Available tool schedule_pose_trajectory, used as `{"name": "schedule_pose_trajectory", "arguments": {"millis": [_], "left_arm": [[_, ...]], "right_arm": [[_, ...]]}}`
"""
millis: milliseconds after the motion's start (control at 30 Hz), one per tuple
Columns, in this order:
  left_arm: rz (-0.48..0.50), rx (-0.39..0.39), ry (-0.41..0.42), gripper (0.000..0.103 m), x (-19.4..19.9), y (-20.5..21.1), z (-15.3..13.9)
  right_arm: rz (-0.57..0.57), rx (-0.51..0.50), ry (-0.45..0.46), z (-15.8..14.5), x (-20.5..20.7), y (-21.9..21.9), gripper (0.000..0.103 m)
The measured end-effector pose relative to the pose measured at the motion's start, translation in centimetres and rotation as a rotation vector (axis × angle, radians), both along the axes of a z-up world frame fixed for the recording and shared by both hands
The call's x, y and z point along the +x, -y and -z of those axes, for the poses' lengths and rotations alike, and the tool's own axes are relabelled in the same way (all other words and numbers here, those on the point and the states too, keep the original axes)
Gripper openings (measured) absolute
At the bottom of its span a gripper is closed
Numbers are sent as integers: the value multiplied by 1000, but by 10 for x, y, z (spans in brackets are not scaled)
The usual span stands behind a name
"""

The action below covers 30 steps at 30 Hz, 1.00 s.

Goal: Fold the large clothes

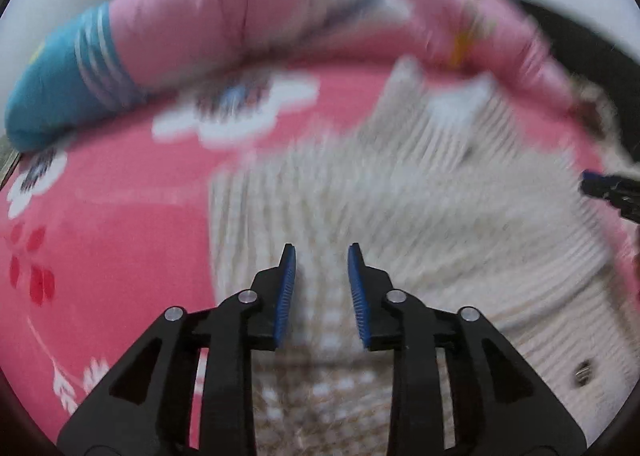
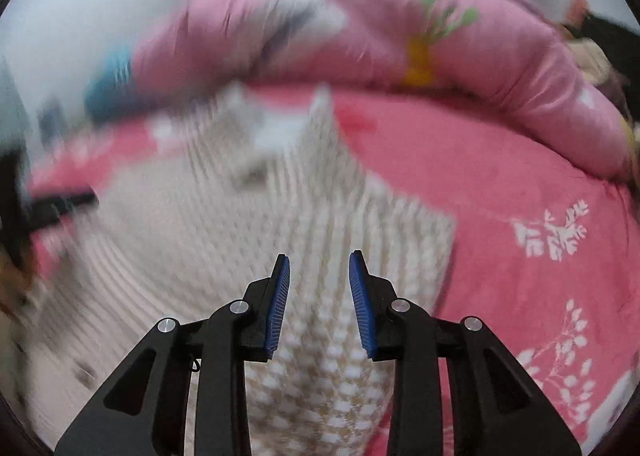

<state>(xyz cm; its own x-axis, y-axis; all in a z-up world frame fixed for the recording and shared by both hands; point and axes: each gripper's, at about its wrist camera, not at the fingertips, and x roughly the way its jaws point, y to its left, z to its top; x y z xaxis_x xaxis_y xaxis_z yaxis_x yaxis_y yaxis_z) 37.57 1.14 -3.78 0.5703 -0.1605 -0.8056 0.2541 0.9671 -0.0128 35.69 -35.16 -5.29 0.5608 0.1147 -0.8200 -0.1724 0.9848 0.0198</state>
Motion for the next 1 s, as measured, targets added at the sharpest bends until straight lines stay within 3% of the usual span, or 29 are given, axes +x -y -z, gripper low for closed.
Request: {"name": "schedule_pose_trajectory", "arguments": {"millis": [33,67,100,133,200,267,367,433,500,567,700,767,833,900,967,1000], "left_arm": [[2,-20,7,30,-1,-2,6],[1,-57,34,30,-5,-7,7],[-5,-65,34,30,-6,-9,5],[-16,-66,31,30,-7,-10,2],[-18,-54,48,30,-11,-8,-8],[17,-61,90,32,-16,-3,-21],[66,-85,117,45,-18,15,-34],[41,-50,66,55,-5,29,-23],[-7,21,-26,58,11,36,5],[-16,-1,1,59,10,34,12],[-27,5,31,58,-11,35,-7],[14,-6,72,58,-34,40,-22],[37,-16,78,69,-50,43,-21],[25,51,35,73,-57,53,-1],[23,140,76,75,-65,63,15],[10,145,82,75,-68,64,10]], "right_arm": [[25,-65,-75,26,8,3,31],[26,-23,-94,37,11,10,31],[55,83,-99,38,11,25,30],[83,114,-104,31,11,31,28],[128,72,-98,14,10,29,29],[74,85,-57,-7,8,14,29],[-9,139,-36,-21,18,-17,31],[-54,140,-46,-12,28,-38,37],[-59,87,-122,19,44,-57,47],[-63,42,-138,43,54,-64,49],[-28,20,-132,14,38,-69,49],[-67,54,-97,-4,18,-72,49],[-97,63,-74,-12,-4,-77,51],[-86,6,-105,5,-11,-82,59],[-69,-4,-123,32,-6,-86,62],[-57,1,-118,32,-6,-86,62]]}}
